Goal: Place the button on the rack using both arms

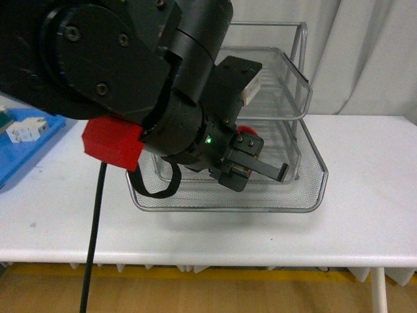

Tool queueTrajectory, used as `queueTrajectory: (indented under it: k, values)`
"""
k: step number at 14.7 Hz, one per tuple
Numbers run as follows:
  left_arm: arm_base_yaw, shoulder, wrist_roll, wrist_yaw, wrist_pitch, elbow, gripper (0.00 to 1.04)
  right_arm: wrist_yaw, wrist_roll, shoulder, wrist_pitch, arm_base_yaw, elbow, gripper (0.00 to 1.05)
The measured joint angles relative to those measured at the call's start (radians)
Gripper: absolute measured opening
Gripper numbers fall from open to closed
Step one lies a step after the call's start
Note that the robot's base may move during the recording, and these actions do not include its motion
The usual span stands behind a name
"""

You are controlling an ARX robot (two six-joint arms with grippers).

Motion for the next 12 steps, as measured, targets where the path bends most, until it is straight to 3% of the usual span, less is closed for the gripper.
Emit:
queueTrajectory:
  k: [5,11,12]
  values:
    - [0.029,0.158,0.089,0.048,-0.171,0.275,0.36,0.0,0.0,0.0,0.0,0.0,0.0,0.98]
    - [0.078,0.24,0.234,0.103,-0.275,0.393,0.36,0.0,0.0,0.0,0.0,0.0,0.0,0.98]
    - [0.084,0.24,0.238,0.11,-0.276,0.399,0.46,0.0,0.0,0.0,0.0,0.0,0.0,0.98]
